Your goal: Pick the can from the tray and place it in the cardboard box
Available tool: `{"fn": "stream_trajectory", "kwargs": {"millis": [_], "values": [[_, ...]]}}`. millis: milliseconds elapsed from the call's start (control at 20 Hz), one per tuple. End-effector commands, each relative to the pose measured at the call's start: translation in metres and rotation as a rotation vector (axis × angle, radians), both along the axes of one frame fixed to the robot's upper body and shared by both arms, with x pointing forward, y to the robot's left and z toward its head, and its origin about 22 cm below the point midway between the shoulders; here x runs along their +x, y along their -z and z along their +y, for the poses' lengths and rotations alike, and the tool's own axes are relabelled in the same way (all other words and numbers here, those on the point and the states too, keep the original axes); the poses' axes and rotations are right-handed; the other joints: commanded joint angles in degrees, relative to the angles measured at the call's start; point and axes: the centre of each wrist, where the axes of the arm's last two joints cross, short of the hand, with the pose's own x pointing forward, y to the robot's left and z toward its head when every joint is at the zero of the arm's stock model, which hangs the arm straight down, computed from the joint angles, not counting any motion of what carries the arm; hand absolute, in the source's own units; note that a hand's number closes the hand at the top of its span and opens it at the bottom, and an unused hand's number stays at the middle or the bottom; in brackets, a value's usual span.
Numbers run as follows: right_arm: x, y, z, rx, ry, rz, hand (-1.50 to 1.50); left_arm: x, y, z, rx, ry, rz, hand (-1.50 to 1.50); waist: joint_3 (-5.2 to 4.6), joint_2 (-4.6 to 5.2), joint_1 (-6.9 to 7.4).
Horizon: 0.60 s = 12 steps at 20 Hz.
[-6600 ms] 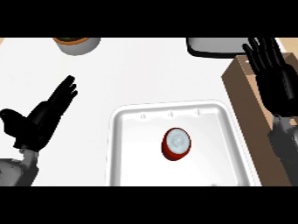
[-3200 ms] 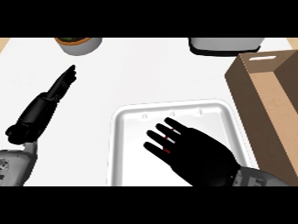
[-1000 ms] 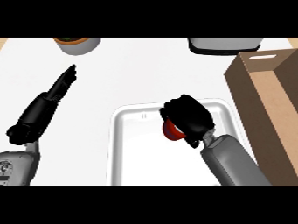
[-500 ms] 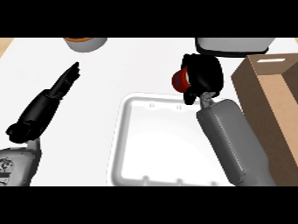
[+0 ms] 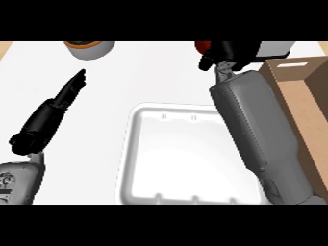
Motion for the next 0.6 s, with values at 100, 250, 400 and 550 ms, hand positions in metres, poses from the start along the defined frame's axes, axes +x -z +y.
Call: {"fn": "stream_trajectory", "kwargs": {"millis": [100, 250, 400, 550], "values": [[0.001, -0.027, -0.041, 0.103, 0.255, -0.137, 1.5, -0.003, -0.003, -0.001, -0.005, 0.004, 0.005, 0.0, 0.05, -0.4, -1.18], [0.007, -0.034, -0.065, 0.109, 0.323, -0.162, 1.5, -0.012, -0.002, 0.01, -0.007, 0.001, 0.002, 0.0, 0.03, -0.22, -0.54], [-0.002, -0.036, -0.097, 0.127, 0.363, -0.161, 1.5, -0.008, 0.008, 0.004, 0.007, -0.014, 0.02, 0.0, 0.04, -0.25, -1.07], [-0.003, -0.023, -0.14, 0.09, 0.395, -0.125, 1.5, -0.003, -0.003, 0.002, -0.007, -0.019, -0.008, 0.0, 0.04, -0.21, -1.17]]}}
